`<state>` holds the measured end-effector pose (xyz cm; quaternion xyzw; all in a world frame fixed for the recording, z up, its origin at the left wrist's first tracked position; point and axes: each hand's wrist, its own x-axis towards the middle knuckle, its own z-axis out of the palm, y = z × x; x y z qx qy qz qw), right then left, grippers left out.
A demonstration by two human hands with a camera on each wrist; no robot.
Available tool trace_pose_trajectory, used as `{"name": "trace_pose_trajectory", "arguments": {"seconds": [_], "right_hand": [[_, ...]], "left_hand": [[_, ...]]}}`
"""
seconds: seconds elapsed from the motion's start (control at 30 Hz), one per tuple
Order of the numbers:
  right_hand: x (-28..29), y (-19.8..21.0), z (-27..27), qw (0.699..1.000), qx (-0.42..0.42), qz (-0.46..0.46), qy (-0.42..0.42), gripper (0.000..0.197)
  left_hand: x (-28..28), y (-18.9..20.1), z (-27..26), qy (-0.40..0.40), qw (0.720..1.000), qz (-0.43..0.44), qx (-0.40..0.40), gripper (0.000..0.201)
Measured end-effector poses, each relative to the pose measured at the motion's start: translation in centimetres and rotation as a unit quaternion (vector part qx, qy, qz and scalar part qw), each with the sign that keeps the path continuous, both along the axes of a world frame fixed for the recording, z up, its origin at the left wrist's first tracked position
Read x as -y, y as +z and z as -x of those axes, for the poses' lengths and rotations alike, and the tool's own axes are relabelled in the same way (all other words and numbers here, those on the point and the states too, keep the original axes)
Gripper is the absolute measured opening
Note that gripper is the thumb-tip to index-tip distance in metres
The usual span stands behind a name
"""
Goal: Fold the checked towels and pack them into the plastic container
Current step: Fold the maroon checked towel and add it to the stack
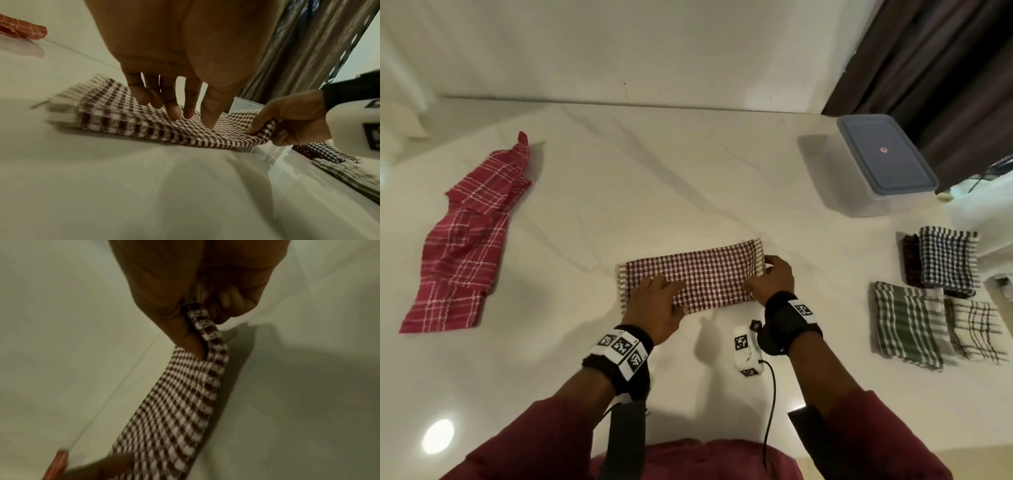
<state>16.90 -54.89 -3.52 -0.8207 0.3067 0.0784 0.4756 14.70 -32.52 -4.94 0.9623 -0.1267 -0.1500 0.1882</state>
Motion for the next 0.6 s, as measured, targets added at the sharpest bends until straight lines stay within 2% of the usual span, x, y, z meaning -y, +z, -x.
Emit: {"name": "trace_pose_trajectory", "arguments": {"seconds": [0.1,0.2,0.33,0.47,0.6], "right_hand": [[-2.0,1.1,0.6,0.993,0.083,0.056,0.070,0.049],[-4.9,1.4,1.4,0.969,0.124,0.096,0.192,0.061],[-7.9,-0.1,1.6,0.940,0.072,0.147,0.300,0.071],[-8.8,-1.6,1.3,0.908,0.012,0.176,0.380,0.074],[-8.2,-2.1,1.3,0.905,0.047,0.158,0.392,0.068]], "left_hand": [[0.0,-0.5,0.5,0.005,1.000,-0.007,-0.028,0.056],[-0.1,-0.7,0.7,-0.003,0.999,-0.018,-0.032,0.059],[-0.3,-0.7,0.8,-0.008,0.999,-0.023,-0.031,0.060],[-0.3,-0.7,1.1,-0.010,0.999,-0.028,-0.027,0.052],[-0.8,-0.7,0.8,-0.018,0.999,0.014,-0.033,0.051]]}}
